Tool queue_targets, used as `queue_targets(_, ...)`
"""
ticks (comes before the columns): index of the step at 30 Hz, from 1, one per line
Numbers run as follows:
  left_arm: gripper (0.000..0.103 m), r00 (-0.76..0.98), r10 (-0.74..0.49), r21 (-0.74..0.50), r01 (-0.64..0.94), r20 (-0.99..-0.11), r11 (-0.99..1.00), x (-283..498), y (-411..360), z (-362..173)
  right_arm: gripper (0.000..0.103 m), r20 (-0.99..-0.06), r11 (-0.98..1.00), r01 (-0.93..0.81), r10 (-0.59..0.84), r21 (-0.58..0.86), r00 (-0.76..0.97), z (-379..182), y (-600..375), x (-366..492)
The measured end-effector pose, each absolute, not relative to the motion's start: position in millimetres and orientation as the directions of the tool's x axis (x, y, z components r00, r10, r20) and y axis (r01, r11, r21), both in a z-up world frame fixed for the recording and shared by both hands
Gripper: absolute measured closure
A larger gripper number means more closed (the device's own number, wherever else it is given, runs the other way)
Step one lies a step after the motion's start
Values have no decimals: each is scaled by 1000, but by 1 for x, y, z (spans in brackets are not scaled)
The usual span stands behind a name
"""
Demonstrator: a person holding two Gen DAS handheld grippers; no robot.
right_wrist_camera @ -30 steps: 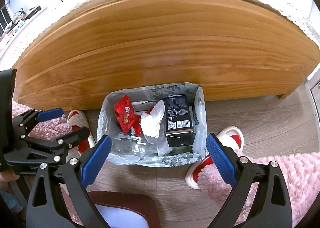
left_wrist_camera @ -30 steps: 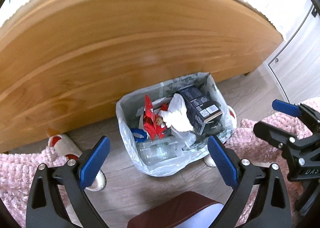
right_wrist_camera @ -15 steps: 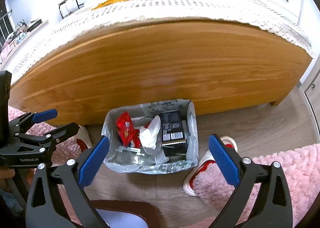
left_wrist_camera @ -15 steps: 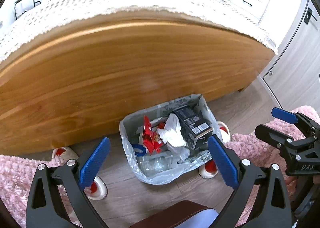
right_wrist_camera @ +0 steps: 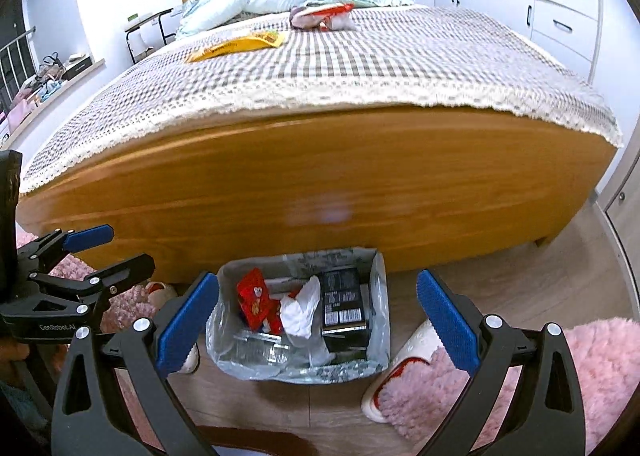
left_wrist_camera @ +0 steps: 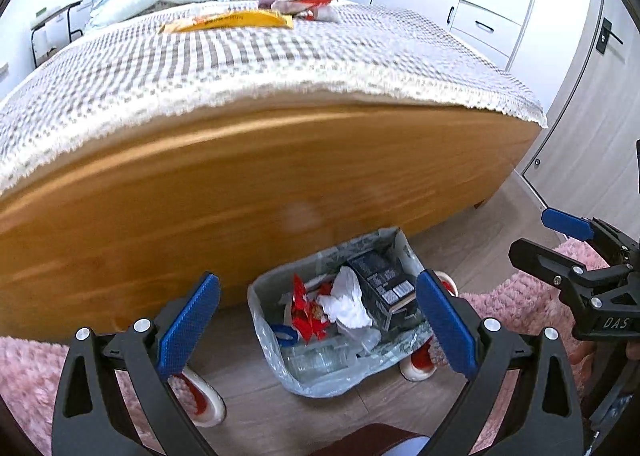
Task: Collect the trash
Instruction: 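Move both open tools over the bed toward the yellow snack wrapper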
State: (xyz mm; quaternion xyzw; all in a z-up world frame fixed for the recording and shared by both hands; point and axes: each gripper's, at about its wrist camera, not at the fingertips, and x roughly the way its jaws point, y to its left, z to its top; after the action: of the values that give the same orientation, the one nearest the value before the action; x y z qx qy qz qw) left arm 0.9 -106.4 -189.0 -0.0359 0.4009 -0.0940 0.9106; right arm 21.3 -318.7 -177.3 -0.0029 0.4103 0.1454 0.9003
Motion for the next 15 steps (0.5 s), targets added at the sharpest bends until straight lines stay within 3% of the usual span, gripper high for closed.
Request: queue_targets(15,8,731,-201,-151,134,-652,979,27,-93,-149,8,-664,959,-263,263,102,700,-149,-314,53)
